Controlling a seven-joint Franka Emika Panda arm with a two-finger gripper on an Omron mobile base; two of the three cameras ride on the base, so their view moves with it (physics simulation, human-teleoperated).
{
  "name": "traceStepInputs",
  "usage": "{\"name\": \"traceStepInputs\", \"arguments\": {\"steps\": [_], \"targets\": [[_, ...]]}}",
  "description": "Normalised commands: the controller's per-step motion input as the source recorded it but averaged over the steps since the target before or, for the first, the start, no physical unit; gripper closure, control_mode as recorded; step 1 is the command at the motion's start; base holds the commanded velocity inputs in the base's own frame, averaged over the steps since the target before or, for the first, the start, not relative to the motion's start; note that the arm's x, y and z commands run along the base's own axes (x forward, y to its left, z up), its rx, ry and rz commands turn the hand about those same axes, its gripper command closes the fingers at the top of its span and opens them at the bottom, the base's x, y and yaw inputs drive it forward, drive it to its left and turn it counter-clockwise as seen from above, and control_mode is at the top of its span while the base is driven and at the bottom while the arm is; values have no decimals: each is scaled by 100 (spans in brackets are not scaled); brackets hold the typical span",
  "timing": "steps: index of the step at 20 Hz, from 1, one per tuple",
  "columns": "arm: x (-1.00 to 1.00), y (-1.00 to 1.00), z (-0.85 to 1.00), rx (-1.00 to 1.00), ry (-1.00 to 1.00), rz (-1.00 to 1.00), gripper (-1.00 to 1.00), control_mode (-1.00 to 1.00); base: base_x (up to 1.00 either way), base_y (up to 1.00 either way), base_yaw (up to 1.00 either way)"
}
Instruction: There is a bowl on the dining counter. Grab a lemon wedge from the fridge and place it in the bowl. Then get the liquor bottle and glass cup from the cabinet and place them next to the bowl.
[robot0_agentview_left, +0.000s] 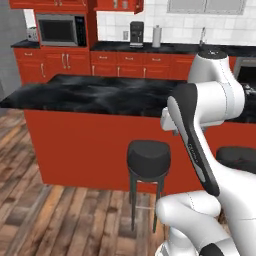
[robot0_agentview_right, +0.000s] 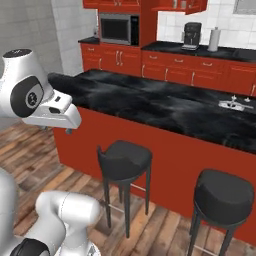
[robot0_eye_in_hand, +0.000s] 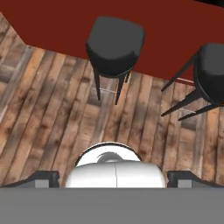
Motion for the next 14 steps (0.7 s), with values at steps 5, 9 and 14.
{"name": "traceStepInputs", "arguments": {"steps": [5, 9, 14], "targets": [[0, 0, 0, 0, 0, 0, -100, 100, 6, 100, -6], [0, 0, 0, 0, 0, 0, -100, 100, 7, 100, -6], [0, 0, 0, 0, 0, 0, -100, 100, 10, 100, -6]]}}
